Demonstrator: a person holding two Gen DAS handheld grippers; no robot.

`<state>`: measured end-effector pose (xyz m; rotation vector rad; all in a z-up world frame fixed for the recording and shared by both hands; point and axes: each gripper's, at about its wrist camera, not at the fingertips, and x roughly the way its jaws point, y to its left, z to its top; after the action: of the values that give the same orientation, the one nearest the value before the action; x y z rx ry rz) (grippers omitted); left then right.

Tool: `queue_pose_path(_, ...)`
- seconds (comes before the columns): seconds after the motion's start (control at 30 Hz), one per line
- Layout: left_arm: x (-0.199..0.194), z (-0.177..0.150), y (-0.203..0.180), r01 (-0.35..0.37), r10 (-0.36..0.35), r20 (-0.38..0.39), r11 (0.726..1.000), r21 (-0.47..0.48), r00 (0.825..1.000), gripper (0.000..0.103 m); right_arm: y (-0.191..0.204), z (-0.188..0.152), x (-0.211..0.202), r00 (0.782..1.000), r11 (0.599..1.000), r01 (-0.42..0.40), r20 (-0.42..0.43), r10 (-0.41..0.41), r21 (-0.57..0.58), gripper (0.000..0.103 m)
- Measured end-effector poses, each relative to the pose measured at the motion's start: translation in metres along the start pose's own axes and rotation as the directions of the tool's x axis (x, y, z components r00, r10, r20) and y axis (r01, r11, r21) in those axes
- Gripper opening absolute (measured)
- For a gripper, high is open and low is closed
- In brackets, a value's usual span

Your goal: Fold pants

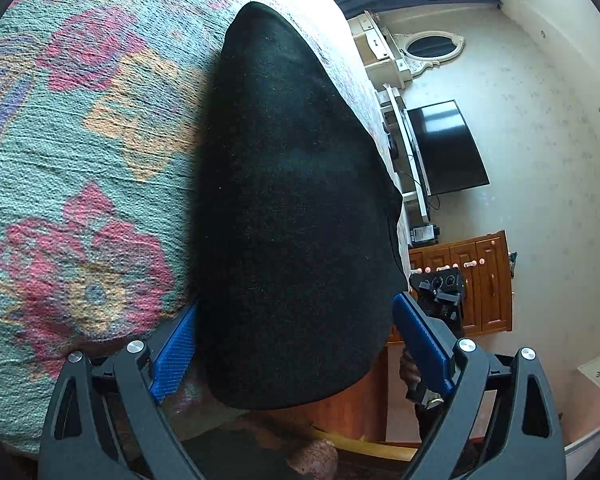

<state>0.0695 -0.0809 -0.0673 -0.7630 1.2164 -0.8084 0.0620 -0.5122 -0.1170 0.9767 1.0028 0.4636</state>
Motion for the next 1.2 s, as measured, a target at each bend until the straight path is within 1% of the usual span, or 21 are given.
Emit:
queue_pose_path(0.03, 0.001, 0.000, -0.001, -0.001, 0.001, 0.006, 1.000, -0.004, 1.000, 0.090, 0.005, -0.002, 0.004, 1.000, 1.000, 0.017, -0.002, -0.017, -0.024, 0.083)
queue_pose_path(0.07, 0.000, -0.004, 0.000, -0.007, 0.007, 0.012, 1.000, -0.007, 1.000, 0.085, 0.009, -0.004, 0.006, 0.999, 0.998, 0.045, -0.003, -0.045, -0.048, 0.075)
queue_pose_path(0.1, 0.001, -0.005, 0.001, -0.034, 0.035, 0.009, 0.999, -0.014, 0.999, 0.066, 0.010, -0.005, 0.008, 0.997, 0.995, 0.072, -0.002, -0.072, -0.066, 0.067)
queue_pose_path(0.13, 0.003, -0.006, 0.002, -0.059, 0.059, 0.005, 0.998, -0.028, 0.998, 0.057, 0.009, -0.006, 0.008, 0.997, 0.994, 0.080, 0.003, -0.080, -0.071, 0.063)
queue_pose_path(0.17, 0.003, -0.007, 0.004, -0.059, 0.060, 0.007, 0.997, -0.041, 0.998, 0.054, 0.007, -0.007, 0.008, 0.997, 0.995, 0.071, 0.005, -0.071, -0.066, 0.057)
queue_pose_path(0.2, 0.001, -0.008, 0.006, -0.055, 0.055, 0.013, 0.998, -0.044, 0.998, 0.049, 0.005, -0.007, 0.008, 0.998, 0.996, 0.063, 0.007, -0.063, -0.063, 0.054)
queue_pose_path(0.23, 0.000, -0.008, 0.006, -0.062, 0.063, 0.013, 0.997, -0.046, 0.998, 0.045, 0.005, -0.008, 0.008, 0.998, 0.996, 0.063, 0.012, -0.062, -0.065, 0.053)
queue_pose_path(0.33, -0.004, -0.008, 0.003, -0.095, 0.096, 0.022, 0.995, -0.037, 0.995, 0.039, 0.001, -0.008, 0.006, 0.998, 0.995, 0.065, 0.022, -0.063, -0.074, 0.050)
queue_pose_path(0.43, -0.007, -0.009, -0.013, -0.169, 0.168, 0.043, 0.985, 0.037, 0.985, 0.034, 0.004, -0.009, 0.007, 0.998, 0.996, 0.057, 0.035, -0.054, -0.076, 0.046)
queue_pose_path(0.5, -0.009, -0.010, -0.020, -0.203, 0.200, 0.058, 0.977, 0.064, 0.978, 0.033, 0.008, -0.009, 0.009, 0.998, 0.995, 0.055, 0.045, -0.051, -0.082, 0.043)
queue_pose_path(0.67, -0.014, -0.010, -0.021, -0.223, 0.218, 0.074, 0.973, 0.068, 0.973, 0.031, 0.036, -0.008, 0.024, 0.997, 0.993, 0.065, 0.052, -0.061, -0.095, 0.039)
queue_pose_path(0.93, -0.026, -0.011, -0.010, -0.248, 0.241, 0.093, 0.966, 0.075, 0.966, 0.031, 0.054, -0.006, 0.042, 0.997, 0.993, 0.069, 0.038, -0.066, -0.098, 0.039)
queue_pose_path(1.1, -0.041, -0.011, -0.006, -0.281, 0.273, 0.109, 0.958, 0.061, 0.956, 0.031, 0.060, -0.008, 0.060, 0.998, 0.991, 0.067, 0.012, -0.066, -0.114, 0.039)
queue_pose_path(1.2, -0.054, -0.011, -0.005, -0.319, 0.308, 0.124, 0.945, 0.073, 0.943, 0.031, 0.068, -0.009, 0.075, 0.998, 0.991, 0.061, -0.009, -0.063, -0.123, 0.039)
